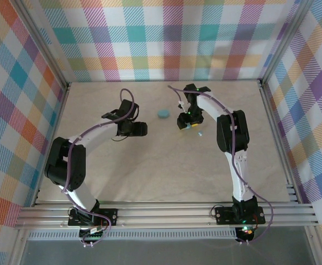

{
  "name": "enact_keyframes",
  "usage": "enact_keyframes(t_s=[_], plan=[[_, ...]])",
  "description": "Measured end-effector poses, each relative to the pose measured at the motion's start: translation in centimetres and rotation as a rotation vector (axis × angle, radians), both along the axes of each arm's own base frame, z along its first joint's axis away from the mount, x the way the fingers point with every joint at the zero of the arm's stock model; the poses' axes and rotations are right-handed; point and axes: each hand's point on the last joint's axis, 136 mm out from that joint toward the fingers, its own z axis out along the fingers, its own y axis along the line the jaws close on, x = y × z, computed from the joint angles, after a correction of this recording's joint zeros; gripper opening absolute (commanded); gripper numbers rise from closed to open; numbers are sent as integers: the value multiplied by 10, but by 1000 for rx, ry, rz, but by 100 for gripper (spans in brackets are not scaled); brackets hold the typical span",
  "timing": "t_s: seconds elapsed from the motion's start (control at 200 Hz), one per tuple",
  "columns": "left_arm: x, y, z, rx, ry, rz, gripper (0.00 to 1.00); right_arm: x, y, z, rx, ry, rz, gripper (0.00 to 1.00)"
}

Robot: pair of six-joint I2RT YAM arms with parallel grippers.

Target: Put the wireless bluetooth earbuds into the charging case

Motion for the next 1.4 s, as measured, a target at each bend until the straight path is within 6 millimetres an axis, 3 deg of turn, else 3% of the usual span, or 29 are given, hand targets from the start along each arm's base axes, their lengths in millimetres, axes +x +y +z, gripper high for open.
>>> enact_keyframes(t_s=[0.31, 0.475, 0.725, 0.88, 0.985, 1.11, 1.24, 1.4], plan=[[-2, 1, 6, 2, -18, -15, 69, 10, -1, 0, -41, -62, 38, 49], [-6, 3, 10, 6, -38, -32, 69, 12, 6, 1, -50, -89, 76, 31], [-10, 9, 34, -1, -141, -69, 67, 11, 19, 2, -43, -113, 127, 19], [-17, 16, 58, -68, -244, -100, 67, -7, 21, 9, 0, -95, 147, 15], [-22, 19, 89, -137, -356, -143, 67, -19, 28, 35, 49, -115, 183, 12], [-33, 11, 132, -213, -508, -255, 68, -35, 53, 87, 122, -199, 280, 10], [-55, -5, 172, -287, -636, -415, 69, -69, 86, 143, 221, -283, 416, 10], [-86, -21, 195, -334, -717, -621, 71, -117, 110, 177, 302, -303, 593, 10]])
